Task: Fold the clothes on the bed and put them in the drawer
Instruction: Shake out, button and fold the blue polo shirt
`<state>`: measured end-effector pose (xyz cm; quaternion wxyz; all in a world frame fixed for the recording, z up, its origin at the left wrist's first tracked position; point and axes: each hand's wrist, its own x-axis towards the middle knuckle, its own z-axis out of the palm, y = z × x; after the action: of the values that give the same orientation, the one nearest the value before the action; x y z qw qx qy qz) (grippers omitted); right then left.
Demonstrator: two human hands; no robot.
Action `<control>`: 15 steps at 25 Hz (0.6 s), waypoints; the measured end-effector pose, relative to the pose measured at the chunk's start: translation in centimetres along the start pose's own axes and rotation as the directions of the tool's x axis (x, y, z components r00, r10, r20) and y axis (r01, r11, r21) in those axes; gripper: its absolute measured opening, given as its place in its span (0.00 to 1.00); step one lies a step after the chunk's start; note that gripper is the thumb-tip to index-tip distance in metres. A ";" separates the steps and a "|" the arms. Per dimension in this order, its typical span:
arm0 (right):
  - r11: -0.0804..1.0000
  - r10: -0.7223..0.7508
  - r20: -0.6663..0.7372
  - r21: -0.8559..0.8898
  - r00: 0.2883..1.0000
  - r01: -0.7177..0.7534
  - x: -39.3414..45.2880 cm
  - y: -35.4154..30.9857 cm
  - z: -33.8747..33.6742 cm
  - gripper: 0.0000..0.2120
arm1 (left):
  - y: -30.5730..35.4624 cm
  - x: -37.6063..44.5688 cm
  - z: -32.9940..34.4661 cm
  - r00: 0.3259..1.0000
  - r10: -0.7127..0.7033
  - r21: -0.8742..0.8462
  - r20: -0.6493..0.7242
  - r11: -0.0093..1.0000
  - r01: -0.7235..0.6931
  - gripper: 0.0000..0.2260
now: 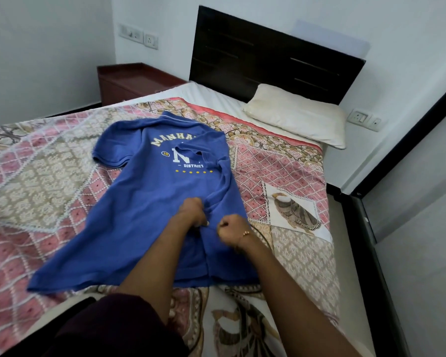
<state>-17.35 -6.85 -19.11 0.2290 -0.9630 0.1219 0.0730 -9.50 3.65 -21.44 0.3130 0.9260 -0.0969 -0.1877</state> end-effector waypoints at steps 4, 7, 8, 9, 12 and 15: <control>0.990 0.086 -0.098 0.120 0.991 -0.074 3.4 -1.6 0.8 0.10 | -1.1 0.4 -0.5 0.999 0.002 -0.128 0.040 0.992 0.003 0.13; 0.986 0.103 -0.154 0.143 0.983 -0.081 5.5 -1.4 1.5 0.10 | -1.3 0.6 -0.7 0.998 -0.025 -0.160 0.050 0.987 0.033 0.05; 0.984 0.100 -0.190 0.164 0.977 -0.069 6.5 -1.2 1.6 0.10 | -1.5 0.9 -0.7 0.999 -0.029 -0.149 0.025 0.988 0.032 0.05; 0.984 0.091 -0.236 0.174 0.968 -0.050 7.7 -1.1 1.6 0.10 | -1.5 1.2 -0.7 1.000 -0.031 -0.156 0.001 0.987 0.030 0.07; 0.999 -0.045 -0.362 -0.027 0.931 0.038 12.3 -1.6 1.4 0.10 | -1.6 2.2 -0.6 0.999 -0.026 -0.201 -0.019 0.979 0.022 0.08; 0.930 -0.202 -0.353 -0.361 0.914 0.066 16.9 -2.7 1.2 0.14 | -1.8 3.4 -0.7 0.999 -0.037 -0.228 0.036 0.973 0.044 0.10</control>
<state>-0.53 -7.36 -22.37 0.0351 -0.9895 0.0825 -0.1130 -6.03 4.44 -23.02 0.4123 0.8824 -0.0607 -0.2184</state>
